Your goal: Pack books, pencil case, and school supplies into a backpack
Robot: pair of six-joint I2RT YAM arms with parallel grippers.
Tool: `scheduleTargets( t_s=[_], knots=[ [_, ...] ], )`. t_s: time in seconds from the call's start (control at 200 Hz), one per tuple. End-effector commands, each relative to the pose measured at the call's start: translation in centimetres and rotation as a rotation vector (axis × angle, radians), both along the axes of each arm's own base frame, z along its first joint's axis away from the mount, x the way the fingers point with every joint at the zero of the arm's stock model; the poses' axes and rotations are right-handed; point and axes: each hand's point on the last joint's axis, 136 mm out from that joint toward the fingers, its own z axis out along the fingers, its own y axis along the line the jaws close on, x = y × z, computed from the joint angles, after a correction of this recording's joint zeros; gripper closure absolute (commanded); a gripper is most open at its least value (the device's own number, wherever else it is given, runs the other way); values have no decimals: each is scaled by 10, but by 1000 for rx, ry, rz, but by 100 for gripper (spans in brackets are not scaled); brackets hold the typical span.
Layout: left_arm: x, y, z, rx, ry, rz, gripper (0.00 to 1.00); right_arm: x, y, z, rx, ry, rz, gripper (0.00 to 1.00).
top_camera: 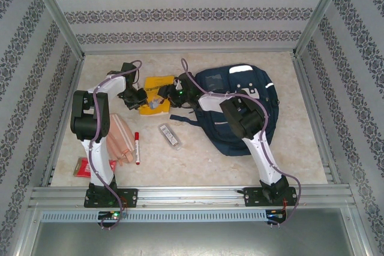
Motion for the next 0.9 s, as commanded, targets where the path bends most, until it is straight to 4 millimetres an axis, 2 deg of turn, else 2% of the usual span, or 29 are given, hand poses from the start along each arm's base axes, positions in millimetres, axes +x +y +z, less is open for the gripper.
scheduleTargets(
  t_s=[0.0, 0.12, 0.2, 0.315, 0.415, 0.515, 0.6, 0.68, 0.789, 0.894],
  knots=[
    [-28, 3, -47, 21, 125, -23, 87, -14, 27, 55, 181, -113, 98, 53],
    [-21, 1, -33, -1, 82, -29, 87, -16, 22, 40, 126, -98, 85, 69],
    [-16, -3, -13, -30, 51, -28, 86, -20, 17, 42, 94, -119, 75, 83],
    [-6, -5, 45, -45, -48, -35, 80, -25, 6, 59, 28, -178, 73, 90],
    [0, 1, 107, -18, -185, -39, 72, -31, -12, 89, -56, -248, 62, 95],
    [-4, -8, 159, -63, -292, -84, 65, -41, -37, 122, -123, -311, 80, 97],
    [-15, -29, 196, -165, -380, -167, 63, -53, -66, 143, -172, -327, 90, 100],
    [-28, -51, 223, -219, -478, -268, 61, -65, -104, 158, -236, -334, 75, 100],
    [-54, -85, 241, -229, -607, -430, 54, -84, -173, 178, -354, -347, 17, 100],
    [-83, -125, 244, -254, -720, -619, 50, -108, -238, 197, -423, -363, -47, 100]
  ],
)
